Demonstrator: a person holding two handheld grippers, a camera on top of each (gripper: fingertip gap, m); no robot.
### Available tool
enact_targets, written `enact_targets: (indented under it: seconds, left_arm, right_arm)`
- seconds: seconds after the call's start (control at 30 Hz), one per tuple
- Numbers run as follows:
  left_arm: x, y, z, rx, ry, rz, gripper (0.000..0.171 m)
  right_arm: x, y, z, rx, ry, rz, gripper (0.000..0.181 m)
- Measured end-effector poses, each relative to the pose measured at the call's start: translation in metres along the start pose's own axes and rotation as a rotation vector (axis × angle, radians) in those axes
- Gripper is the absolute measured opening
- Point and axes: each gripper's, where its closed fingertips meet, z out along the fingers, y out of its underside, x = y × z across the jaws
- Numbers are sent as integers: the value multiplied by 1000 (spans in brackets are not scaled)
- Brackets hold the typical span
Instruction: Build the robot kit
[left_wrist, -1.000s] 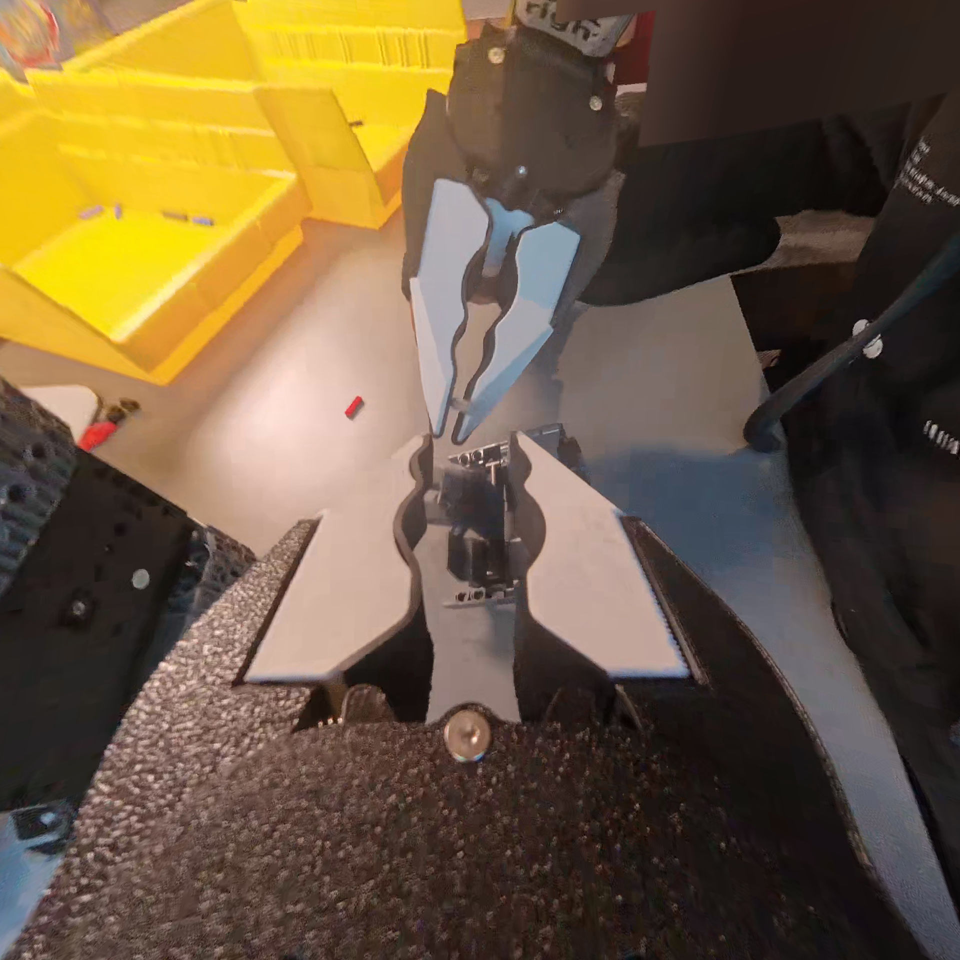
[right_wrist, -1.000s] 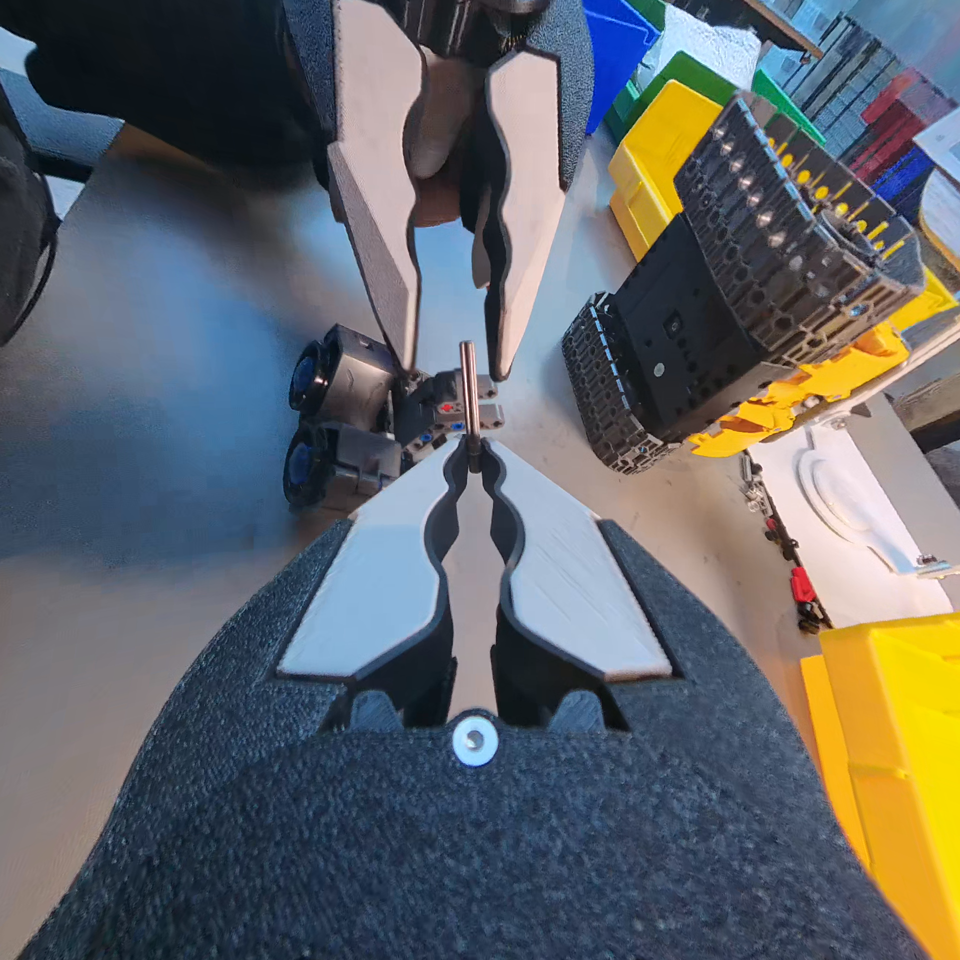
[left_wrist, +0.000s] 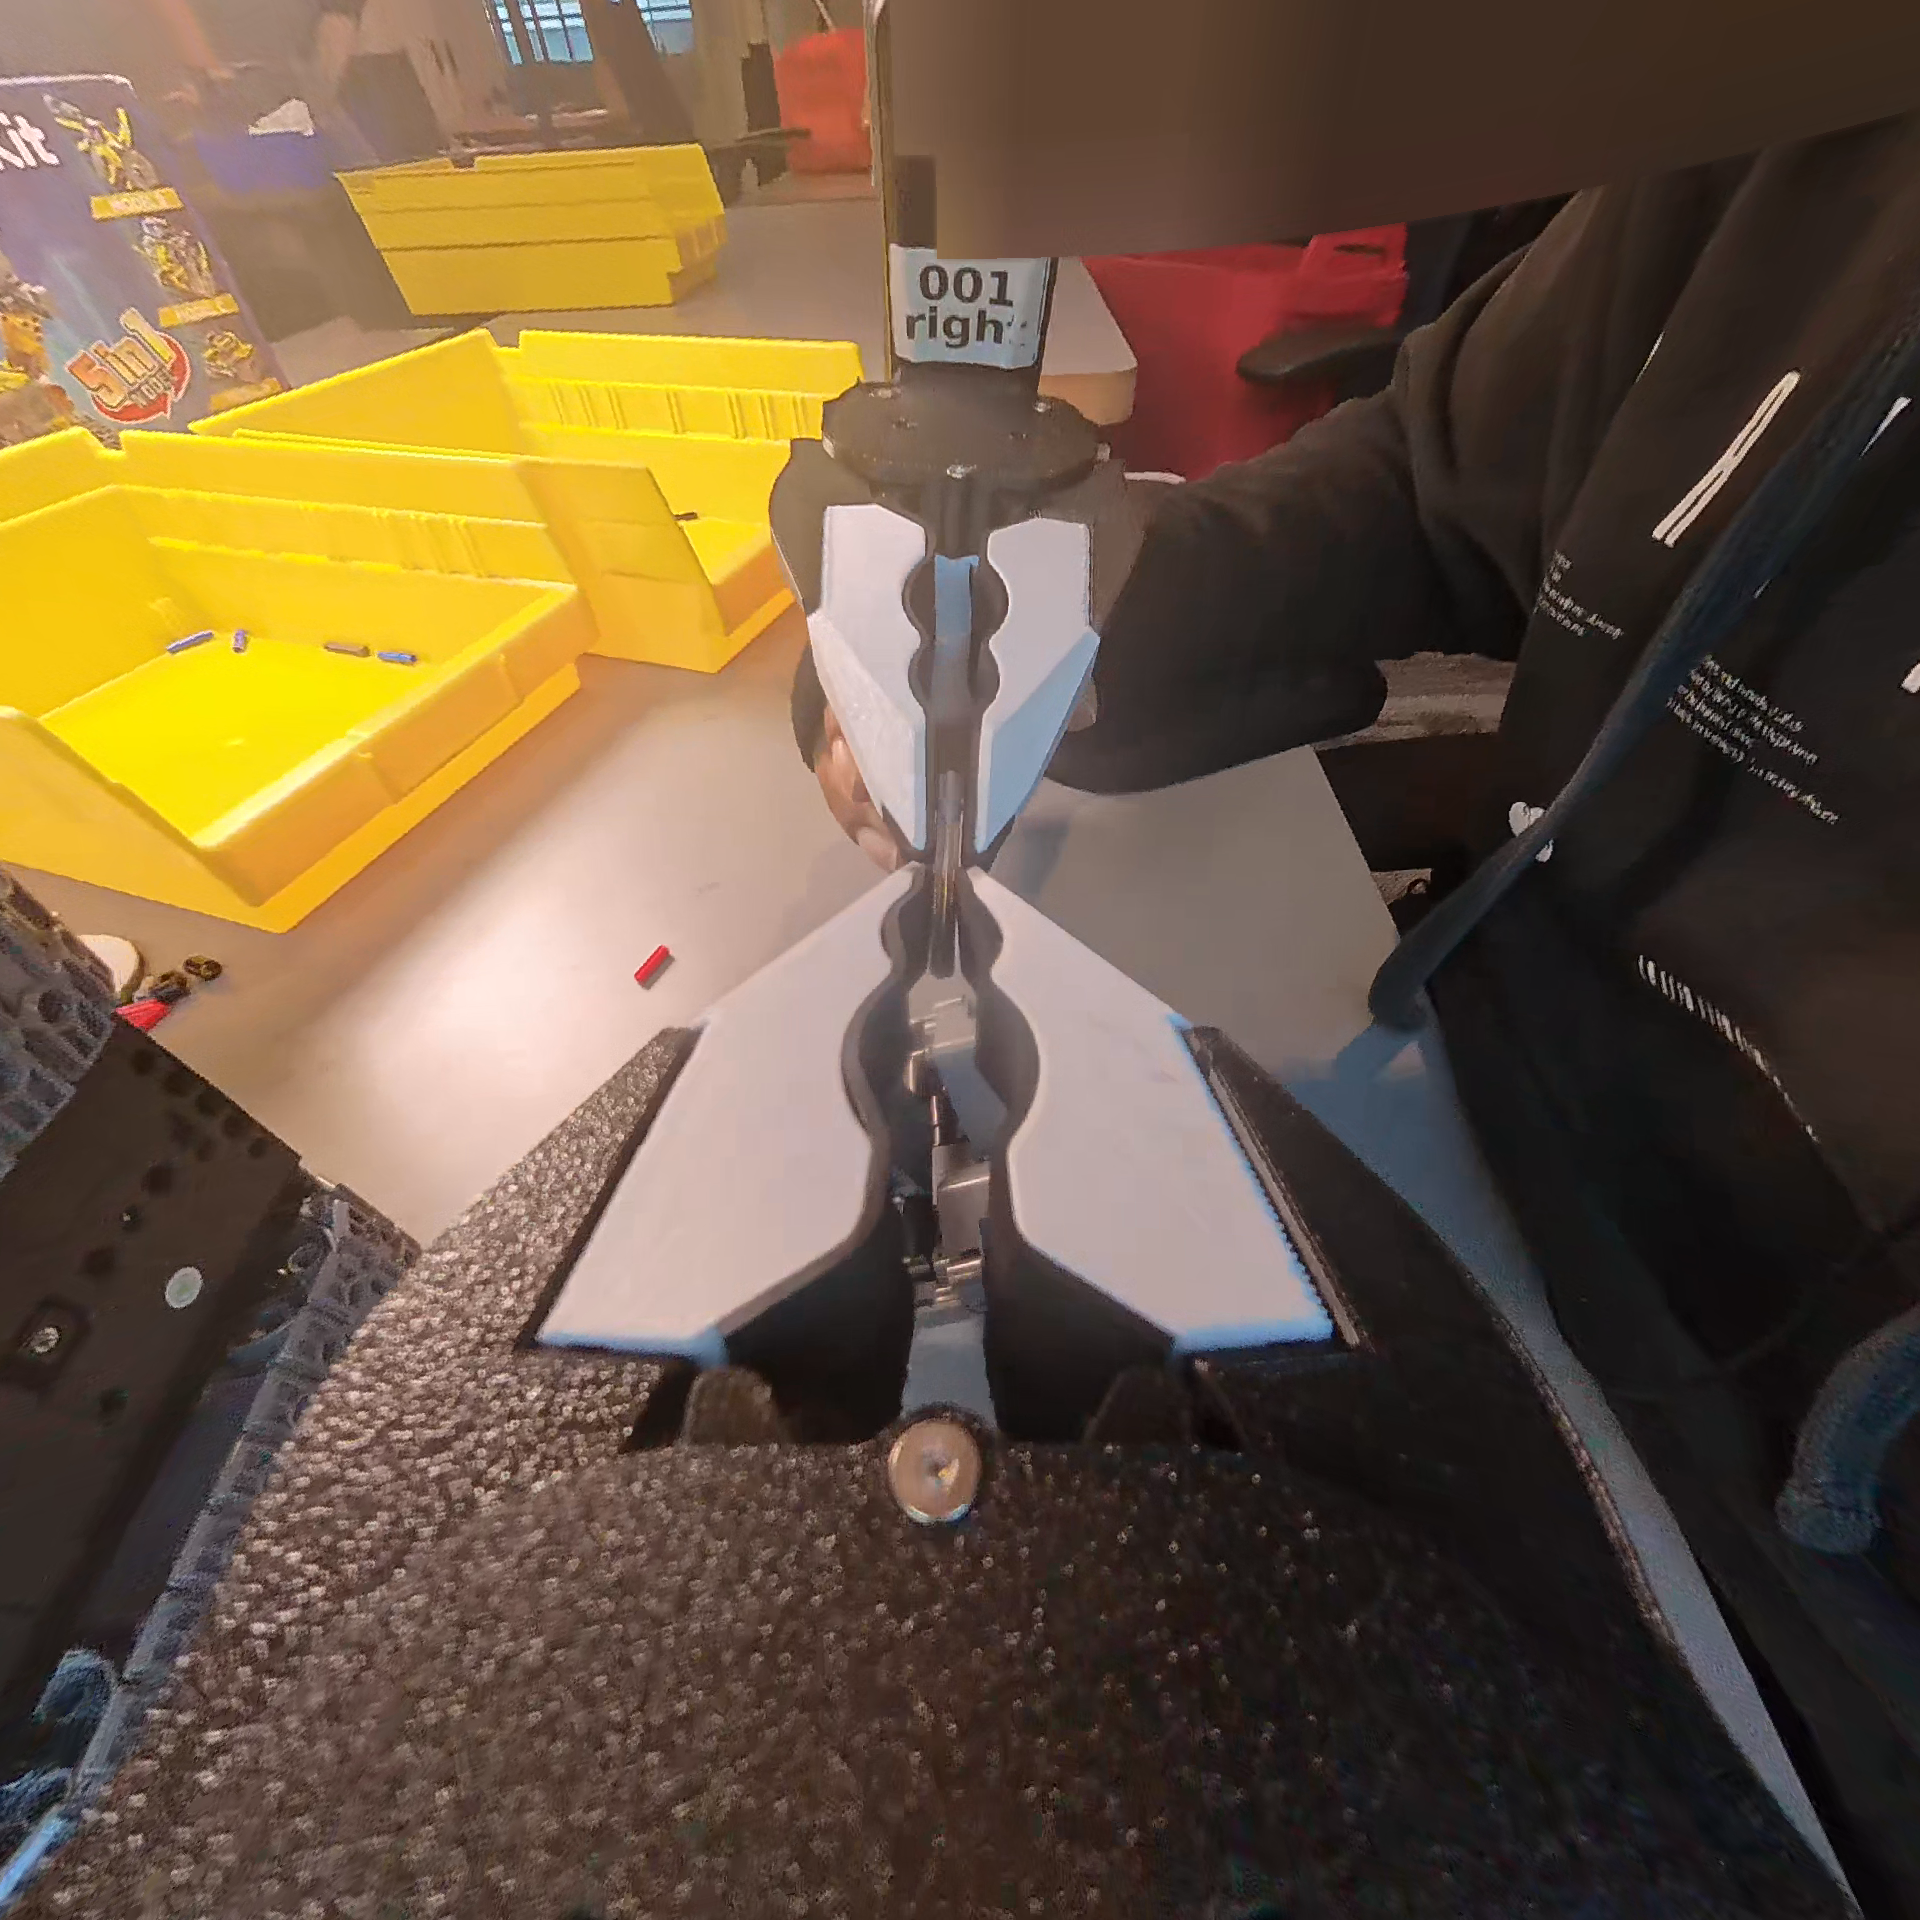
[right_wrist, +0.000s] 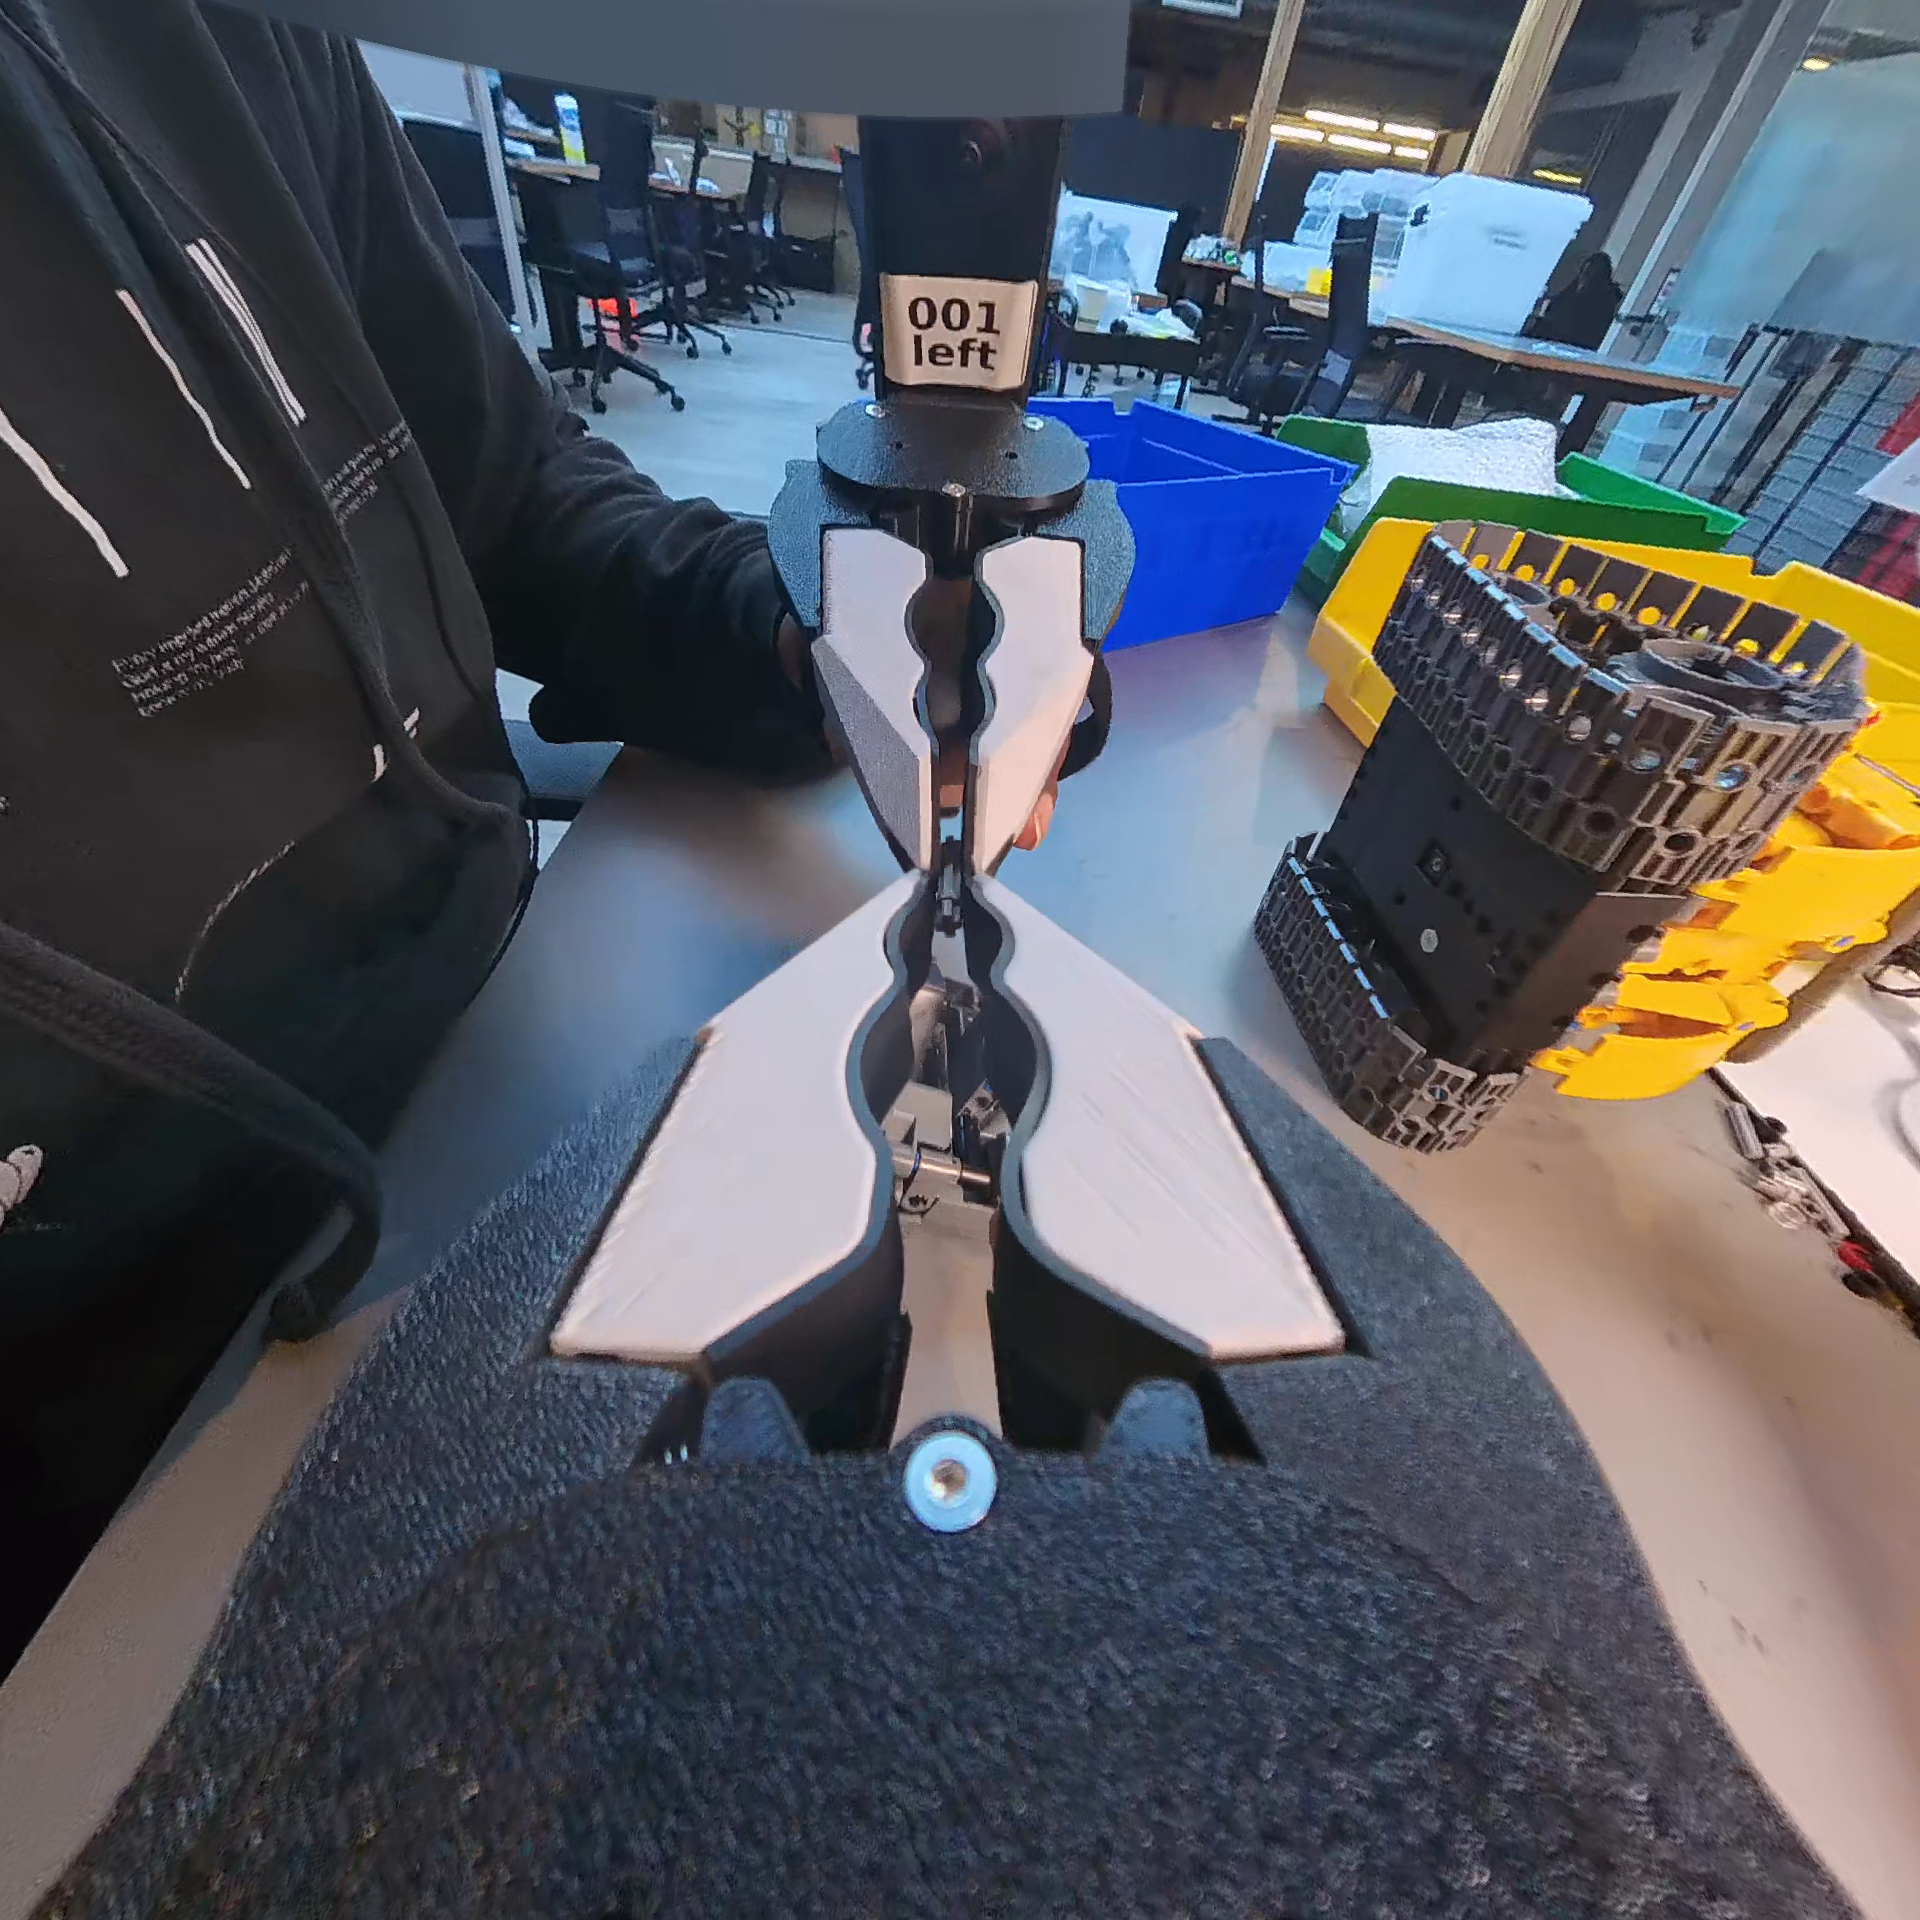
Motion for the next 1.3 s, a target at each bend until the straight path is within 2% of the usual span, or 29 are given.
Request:
enact_targets:
  seconds: [0.17,0.3,0.4,0.47,0.67,0.8,1.03,1.17,1.3]
  left_arm:
    - [2,4,1,-25,5,13,2]
    - [-4,6,1,-26,14,-63,2]
    - [-20,12,-9,-43,-31,-118,18]
    - [-26,23,-13,-79,-36,-143,21]
    - [-21,52,-1,-250,-55,1,21]
    - [-26,59,2,-296,-95,70,15]
    - [-29,58,3,-212,-62,-24,14]
    - [-29,43,2,-96,-25,-108,14]
    - [-30,37,1,-48,-6,-148,14]
  right_arm:
    - [-2,4,1,-39,1,-39,4]
    - [4,7,0,-47,20,-10,3]
    - [16,24,-6,-87,42,32,3]
    - [20,32,-10,-95,42,80,3]
    - [19,43,-6,-132,27,100,3]
    - [19,44,-6,-136,29,105,3]
    - [22,40,-9,-104,28,141,3]
    - [25,34,-12,-60,29,180,3]
    - [25,32,-13,-41,23,196,3]
